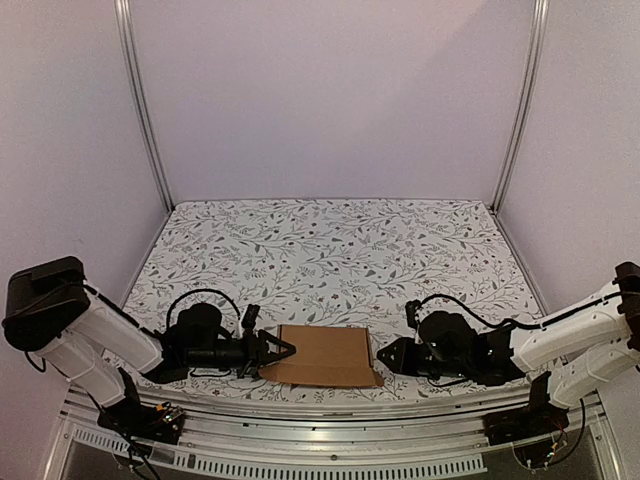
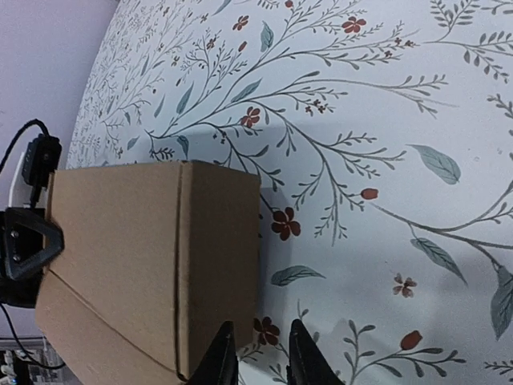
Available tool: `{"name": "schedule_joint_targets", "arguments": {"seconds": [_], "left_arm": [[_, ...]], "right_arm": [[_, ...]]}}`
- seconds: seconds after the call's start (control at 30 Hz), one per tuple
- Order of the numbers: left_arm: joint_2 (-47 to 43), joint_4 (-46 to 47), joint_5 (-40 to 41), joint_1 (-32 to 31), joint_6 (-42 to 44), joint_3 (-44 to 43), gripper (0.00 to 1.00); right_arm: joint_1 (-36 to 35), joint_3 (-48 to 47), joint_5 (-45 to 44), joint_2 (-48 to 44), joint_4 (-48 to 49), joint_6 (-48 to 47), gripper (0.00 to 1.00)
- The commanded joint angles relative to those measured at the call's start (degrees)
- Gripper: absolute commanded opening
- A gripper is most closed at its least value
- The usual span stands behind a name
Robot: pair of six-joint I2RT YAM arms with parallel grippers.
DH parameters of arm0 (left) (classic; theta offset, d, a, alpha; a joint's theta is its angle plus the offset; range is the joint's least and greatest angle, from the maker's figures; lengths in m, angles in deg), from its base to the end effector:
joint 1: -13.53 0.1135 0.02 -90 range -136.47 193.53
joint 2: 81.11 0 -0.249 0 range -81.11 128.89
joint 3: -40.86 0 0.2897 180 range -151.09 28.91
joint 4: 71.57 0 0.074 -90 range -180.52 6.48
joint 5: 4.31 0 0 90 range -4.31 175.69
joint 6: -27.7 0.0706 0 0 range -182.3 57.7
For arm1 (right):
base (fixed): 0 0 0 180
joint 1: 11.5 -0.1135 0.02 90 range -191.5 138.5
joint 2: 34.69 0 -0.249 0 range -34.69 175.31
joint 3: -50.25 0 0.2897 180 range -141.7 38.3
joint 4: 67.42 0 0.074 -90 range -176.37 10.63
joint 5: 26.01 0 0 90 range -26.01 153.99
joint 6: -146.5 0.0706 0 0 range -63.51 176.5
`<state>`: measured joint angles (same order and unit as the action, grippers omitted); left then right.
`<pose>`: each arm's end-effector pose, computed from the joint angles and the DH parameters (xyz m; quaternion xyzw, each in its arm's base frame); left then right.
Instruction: Fold the paper box
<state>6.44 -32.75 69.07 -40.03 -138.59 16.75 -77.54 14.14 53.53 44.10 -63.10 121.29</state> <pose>0.1427 -0.2273 0.0441 -0.0876 0.8318 -0.5356 0.1163 0.1323 0.2662 0.0724 0.0299 0.8968 0.3603 0.2551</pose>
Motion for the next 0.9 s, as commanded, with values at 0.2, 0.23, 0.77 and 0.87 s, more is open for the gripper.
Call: {"name": "schedule_joint_targets", "arguments": {"seconds": [0.2,0.23,0.77,0.87], "left_arm": [[-17.48,-16.7,-4.27,5.52,4.39,-1.02,0.29],[-19.52,-17.86,-5.22,6.3,4.59,-1.02,0.3],[-46.82,-48.0,-21.2,16.56,10.32,-5.49,0.28],[-48.82,-50.54,-25.18,18.32,10.33,-5.69,0.26]], "right_arm": [[0.3,-3.73,-1.79,-15.04,-22.37,-23.85,0.44],[0.34,-4.54,-1.14,-16.51,-23.81,-28.06,0.48],[-5.83,-15.98,3.31,-27.49,-31.8,-77.58,0.99],[-9.77,-18.87,-0.89,-25.02,-33.37,-87.9,0.99]]}}
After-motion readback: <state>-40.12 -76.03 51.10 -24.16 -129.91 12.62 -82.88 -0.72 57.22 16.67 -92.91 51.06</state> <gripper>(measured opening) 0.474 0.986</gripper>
